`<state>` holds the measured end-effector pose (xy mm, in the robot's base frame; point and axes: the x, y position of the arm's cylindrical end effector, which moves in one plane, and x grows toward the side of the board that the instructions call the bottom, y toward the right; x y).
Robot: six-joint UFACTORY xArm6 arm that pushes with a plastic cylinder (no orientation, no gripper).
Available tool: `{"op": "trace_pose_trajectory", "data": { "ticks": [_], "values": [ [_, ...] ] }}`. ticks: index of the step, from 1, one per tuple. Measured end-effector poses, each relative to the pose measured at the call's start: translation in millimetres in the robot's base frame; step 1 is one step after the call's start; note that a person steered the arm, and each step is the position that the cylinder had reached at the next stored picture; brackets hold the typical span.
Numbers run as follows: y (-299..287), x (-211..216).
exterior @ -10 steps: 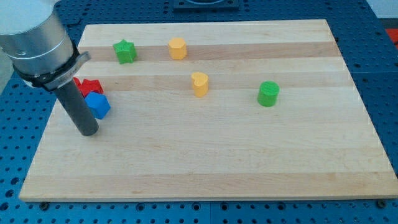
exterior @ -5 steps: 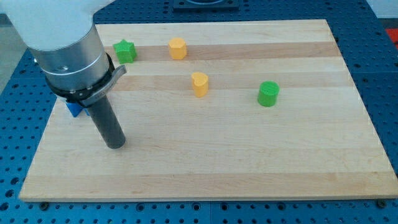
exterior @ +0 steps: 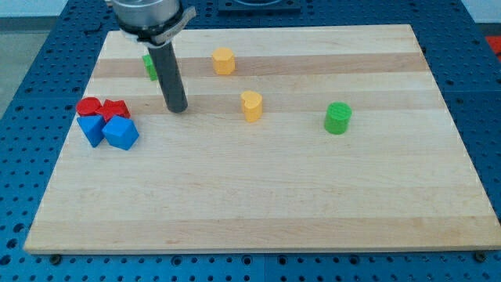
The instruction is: Push yellow hexagon to the top center
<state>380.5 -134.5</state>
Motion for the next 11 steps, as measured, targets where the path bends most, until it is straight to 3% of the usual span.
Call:
{"op": "trace_pose_trajectory", "data": {
  "ticks": [5, 8, 11],
  "values": [
    [91, -85],
    [59, -78],
    [61, -109]
  ]
}}
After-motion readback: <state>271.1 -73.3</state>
